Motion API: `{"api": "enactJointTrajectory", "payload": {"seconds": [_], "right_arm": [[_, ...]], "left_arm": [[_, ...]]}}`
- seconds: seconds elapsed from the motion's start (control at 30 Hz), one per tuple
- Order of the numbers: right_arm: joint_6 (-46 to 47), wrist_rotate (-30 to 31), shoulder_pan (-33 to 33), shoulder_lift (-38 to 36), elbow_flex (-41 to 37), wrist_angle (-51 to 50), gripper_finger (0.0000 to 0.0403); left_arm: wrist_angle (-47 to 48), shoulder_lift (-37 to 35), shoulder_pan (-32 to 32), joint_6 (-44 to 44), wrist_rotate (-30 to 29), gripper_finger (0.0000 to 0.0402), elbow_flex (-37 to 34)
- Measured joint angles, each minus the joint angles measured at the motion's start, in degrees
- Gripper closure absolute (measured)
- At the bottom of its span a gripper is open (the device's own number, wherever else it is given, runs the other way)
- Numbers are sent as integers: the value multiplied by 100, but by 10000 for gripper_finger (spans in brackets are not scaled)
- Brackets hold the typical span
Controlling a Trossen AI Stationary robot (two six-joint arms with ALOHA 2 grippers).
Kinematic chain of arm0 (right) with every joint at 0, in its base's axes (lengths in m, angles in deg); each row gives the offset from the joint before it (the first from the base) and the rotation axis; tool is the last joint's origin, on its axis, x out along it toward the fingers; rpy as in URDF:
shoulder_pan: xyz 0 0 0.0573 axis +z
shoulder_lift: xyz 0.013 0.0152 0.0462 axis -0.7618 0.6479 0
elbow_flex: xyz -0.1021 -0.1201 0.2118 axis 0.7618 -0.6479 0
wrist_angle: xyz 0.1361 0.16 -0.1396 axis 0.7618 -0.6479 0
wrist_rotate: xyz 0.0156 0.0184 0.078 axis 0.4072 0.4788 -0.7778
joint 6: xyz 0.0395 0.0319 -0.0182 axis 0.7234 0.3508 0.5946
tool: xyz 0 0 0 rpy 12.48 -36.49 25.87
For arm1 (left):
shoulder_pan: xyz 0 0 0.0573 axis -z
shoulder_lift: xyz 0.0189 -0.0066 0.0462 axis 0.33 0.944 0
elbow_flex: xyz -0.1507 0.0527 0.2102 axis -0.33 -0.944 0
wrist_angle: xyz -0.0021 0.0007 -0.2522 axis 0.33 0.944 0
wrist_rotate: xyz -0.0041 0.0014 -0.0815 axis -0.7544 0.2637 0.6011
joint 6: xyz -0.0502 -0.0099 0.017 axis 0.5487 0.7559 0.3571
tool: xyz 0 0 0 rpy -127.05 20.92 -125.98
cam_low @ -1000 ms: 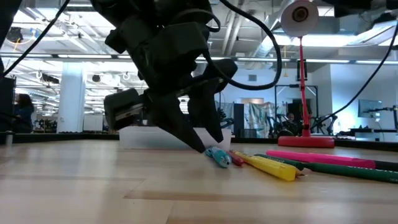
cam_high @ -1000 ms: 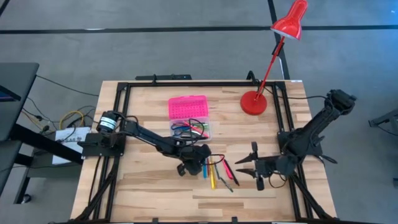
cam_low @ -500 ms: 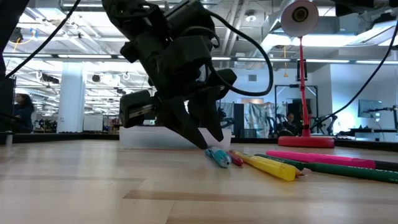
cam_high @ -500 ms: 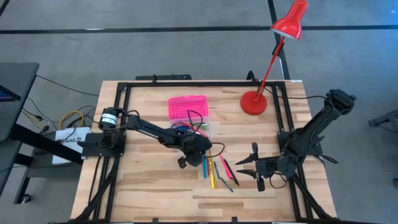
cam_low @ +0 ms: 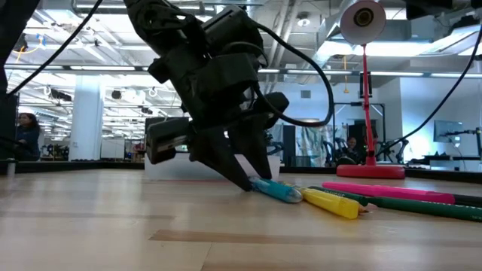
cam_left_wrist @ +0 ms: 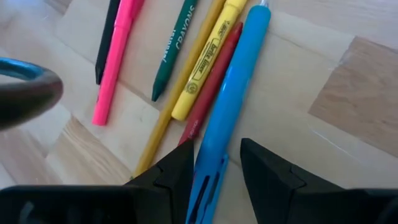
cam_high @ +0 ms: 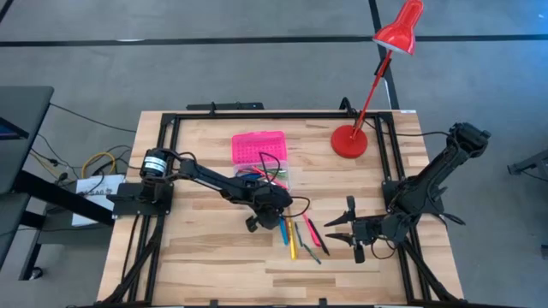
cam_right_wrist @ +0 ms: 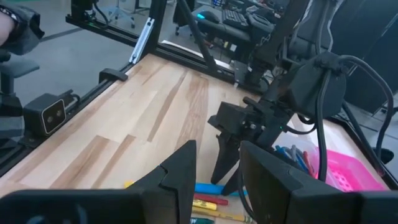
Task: Pick & place school supplies into a supply box
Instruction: Put the blue pen into the pink supply box
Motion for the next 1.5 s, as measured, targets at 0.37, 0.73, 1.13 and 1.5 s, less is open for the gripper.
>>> {"api": "enactJointTrajectory", "payload": {"seconds": [0.37, 0.73, 1.13, 1.5], "right_arm": [[105, -4, 0, 0, 0, -30, 286], [107, -4, 0, 0, 0, -29, 286], [211, -4, 0, 2, 0, -29, 286], [213, -4, 0, 2, 0, -29, 286]], "left_arm": [[1041, 20, 48, 661, -123, 279, 236], [1406, 17, 153, 1508, -140, 315, 236], [2291, -6, 166, 2630, -99, 321, 253], [2561, -29, 166, 3153, -1, 293, 258]]}}
